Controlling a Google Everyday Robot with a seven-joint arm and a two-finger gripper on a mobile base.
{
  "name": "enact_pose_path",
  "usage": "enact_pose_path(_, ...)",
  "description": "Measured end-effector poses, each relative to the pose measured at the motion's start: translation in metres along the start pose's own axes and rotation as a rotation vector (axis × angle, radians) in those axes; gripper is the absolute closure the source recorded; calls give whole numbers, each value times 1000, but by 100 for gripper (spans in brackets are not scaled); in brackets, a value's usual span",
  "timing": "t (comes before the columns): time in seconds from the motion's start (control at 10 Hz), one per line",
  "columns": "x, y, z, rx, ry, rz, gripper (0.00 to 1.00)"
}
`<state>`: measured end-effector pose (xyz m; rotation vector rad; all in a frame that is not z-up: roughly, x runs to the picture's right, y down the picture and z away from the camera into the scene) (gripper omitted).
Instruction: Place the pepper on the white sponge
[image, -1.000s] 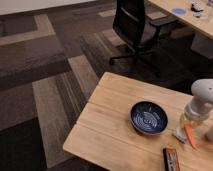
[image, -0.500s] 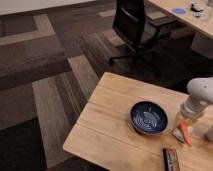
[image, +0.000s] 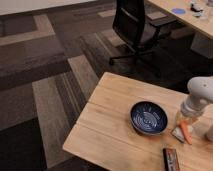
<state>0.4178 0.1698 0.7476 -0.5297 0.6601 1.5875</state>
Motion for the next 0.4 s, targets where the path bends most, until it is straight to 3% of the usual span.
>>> enact_pose_path(0.1, 0, 0, 0, 0, 0, 0, 32)
enact_pose_path(0.2, 0, 0, 0, 0, 0, 0, 26)
enact_pose_path(0.4, 0, 0, 0, 0, 1, 0, 26)
